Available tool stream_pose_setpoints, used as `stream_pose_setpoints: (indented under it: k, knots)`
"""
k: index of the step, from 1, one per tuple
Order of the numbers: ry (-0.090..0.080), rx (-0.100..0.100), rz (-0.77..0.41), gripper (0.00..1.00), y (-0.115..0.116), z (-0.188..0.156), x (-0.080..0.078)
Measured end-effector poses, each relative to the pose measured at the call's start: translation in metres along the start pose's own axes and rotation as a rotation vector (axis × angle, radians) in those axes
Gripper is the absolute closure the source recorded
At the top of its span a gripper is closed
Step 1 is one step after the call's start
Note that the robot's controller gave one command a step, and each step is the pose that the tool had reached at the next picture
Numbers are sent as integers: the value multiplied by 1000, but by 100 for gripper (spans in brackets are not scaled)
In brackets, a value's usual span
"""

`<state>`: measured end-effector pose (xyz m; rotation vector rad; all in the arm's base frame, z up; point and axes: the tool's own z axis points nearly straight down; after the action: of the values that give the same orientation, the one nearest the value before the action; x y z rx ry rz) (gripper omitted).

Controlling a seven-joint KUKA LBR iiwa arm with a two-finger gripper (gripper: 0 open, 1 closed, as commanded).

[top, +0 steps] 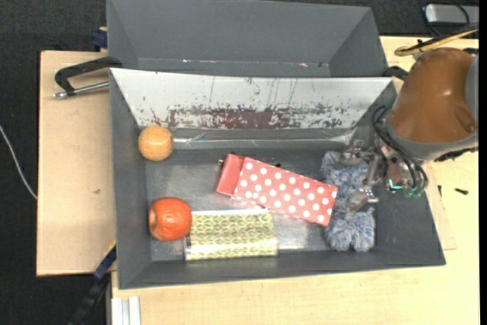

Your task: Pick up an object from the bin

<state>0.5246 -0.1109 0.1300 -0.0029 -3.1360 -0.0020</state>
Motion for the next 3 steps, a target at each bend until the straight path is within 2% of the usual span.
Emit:
stream_pose_setpoints:
  k: [1,2,3]
  knots:
    - [-8,1,-1,0,0,-5,-2]
    - [-15,-2,279,100,4,56,-8]
    - [-15,-1,279,100,4,55,-8]
